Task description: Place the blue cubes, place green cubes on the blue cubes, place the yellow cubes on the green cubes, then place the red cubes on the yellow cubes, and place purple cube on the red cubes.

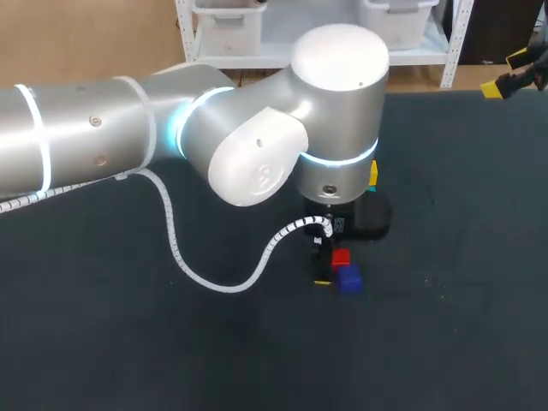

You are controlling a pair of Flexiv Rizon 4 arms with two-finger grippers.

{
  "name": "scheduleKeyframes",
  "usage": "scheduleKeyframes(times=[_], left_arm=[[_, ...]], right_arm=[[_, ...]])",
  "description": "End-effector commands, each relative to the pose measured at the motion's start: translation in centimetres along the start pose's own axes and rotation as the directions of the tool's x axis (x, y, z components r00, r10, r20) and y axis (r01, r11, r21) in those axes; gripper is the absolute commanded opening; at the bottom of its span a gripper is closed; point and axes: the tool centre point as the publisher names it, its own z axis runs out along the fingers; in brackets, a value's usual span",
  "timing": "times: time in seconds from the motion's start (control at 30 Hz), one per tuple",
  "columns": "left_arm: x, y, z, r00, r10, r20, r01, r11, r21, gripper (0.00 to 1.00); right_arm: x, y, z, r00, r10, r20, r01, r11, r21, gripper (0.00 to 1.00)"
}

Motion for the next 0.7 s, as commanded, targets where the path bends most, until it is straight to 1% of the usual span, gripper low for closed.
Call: scheduleKeyframes(times=[0.03, 0.07, 0.1, 0.23, 0.3, 0.4, 0.5, 0.57, 0.63, 0.7], left_arm=[[-0.23, 0.16, -0.41, 1.000, 0.004, 0.002, -0.004, 1.000, -0.009, 0.60], [-0.25, 0.19, -0.47, 1.000, 0.009, 0.003, -0.009, 1.000, -0.010, 0.56], [-0.28, 0.21, -0.49, 1.000, 0.013, 0.013, -0.013, 1.000, -0.009, 0.56], [-0.28, 0.41, -0.38, 1.000, 0.016, 0.023, -0.016, 1.000, -0.003, 0.66], [-0.25, 0.50, -0.26, 1.000, 0.012, 0.019, -0.012, 1.000, 0.000, 0.66], [-0.24, 0.53, -0.21, 0.999, 0.007, 0.031, -0.007, 1.000, -0.005, 0.62], [-0.24, 0.56, -0.22, 0.999, -0.001, 0.047, 0.002, 1.000, -0.020, 0.48], [-0.26, 0.60, -0.21, 0.999, 0.001, 0.049, 0.000, 1.000, -0.019, 0.43], [-0.36, 0.66, -0.09, 0.998, 0.003, 0.066, -0.002, 1.000, -0.017, 0.42], [-0.47, 0.71, 0.04, 0.998, 0.005, 0.064, -0.004, 1.000, -0.015, 0.39]], right_arm=[[0.00, -0.14, 0.10, 1.000, -0.001, 0.003, 0.001, 1.000, -0.005, 1.00], [0.00, -0.14, 0.10, 1.000, -0.001, 0.003, 0.001, 1.000, -0.005, 1.00], [0.00, -0.14, 0.10, 1.000, -0.001, 0.003, 0.001, 1.000, -0.005, 1.00], [0.00, -0.14, 0.10, 1.000, -0.001, 0.003, 0.001, 1.000, -0.005, 1.00], [0.00, -0.14, 0.10, 1.000, -0.001, 0.003, 0.001, 1.000, -0.005, 1.00], [0.00, -0.14, 0.10, 1.000, -0.001, 0.003, 0.001, 1.000, -0.005, 1.00], [0.00, -0.14, 0.10, 1.000, -0.001, 0.003, 0.001, 1.000, -0.005, 1.00], [0.00, -0.14, 0.10, 1.000, -0.001, 0.003, 0.001, 1.000, -0.005, 1.00], [0.00, -0.14, 0.10, 1.000, -0.001, 0.003, 0.001, 1.000, -0.005, 1.00], [0.00, -0.14, 0.10, 1.000, -0.001, 0.003, 0.001, 1.000, -0.005, 1.00]])
